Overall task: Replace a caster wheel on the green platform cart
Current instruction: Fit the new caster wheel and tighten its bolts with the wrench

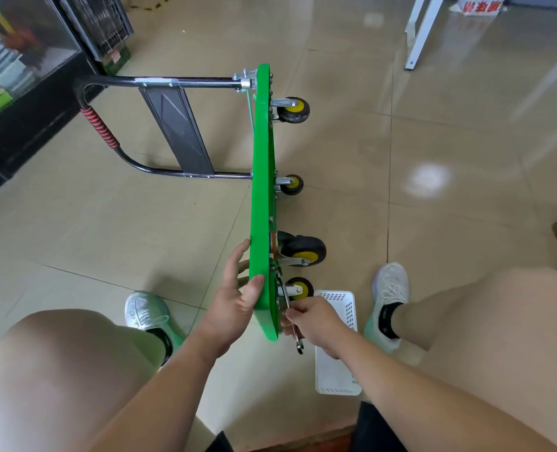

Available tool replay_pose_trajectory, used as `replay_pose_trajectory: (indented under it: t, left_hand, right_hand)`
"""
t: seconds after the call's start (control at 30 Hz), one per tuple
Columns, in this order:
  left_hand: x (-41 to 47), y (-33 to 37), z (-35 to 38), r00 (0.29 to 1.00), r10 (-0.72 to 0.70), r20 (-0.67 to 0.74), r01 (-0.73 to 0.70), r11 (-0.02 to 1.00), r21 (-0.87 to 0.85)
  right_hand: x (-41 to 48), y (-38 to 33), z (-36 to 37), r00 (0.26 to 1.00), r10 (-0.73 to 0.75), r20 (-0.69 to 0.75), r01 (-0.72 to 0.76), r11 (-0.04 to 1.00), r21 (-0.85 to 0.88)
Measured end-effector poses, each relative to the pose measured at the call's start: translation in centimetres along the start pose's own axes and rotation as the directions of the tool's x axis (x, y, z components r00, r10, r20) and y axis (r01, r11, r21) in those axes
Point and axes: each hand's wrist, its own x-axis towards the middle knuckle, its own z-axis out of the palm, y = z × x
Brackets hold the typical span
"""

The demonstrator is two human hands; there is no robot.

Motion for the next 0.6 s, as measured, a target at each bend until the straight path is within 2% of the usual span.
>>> replay_pose_trajectory:
  t: [0.17, 0.43, 0.6]
  left_hand:
    - [0.1, 0.1, 0.1, 1.000, 0.020, -0.002, -0.020, 1.000, 0.002]
    - [0.2, 0.2, 0.3, 1.000, 0.030, 0.009, -0.030, 1.000, 0.009]
    - [0.0, 0.3, 0.2, 0.999, 0.047, -0.001, -0.047, 0.996, 0.072]
  right_hand:
    - [0.8, -0.5, 0.5, 1.000, -0.012, 0.029, 0.010, 0.998, 0.056]
    - [1.3, -1.0, 0.9, 0.999, -0.014, 0.051, 0.013, 1.000, 0.009]
    - [0.1, -2.7, 1.1, 0.995, 0.071, 0.074, -0.082, 0.983, 0.165]
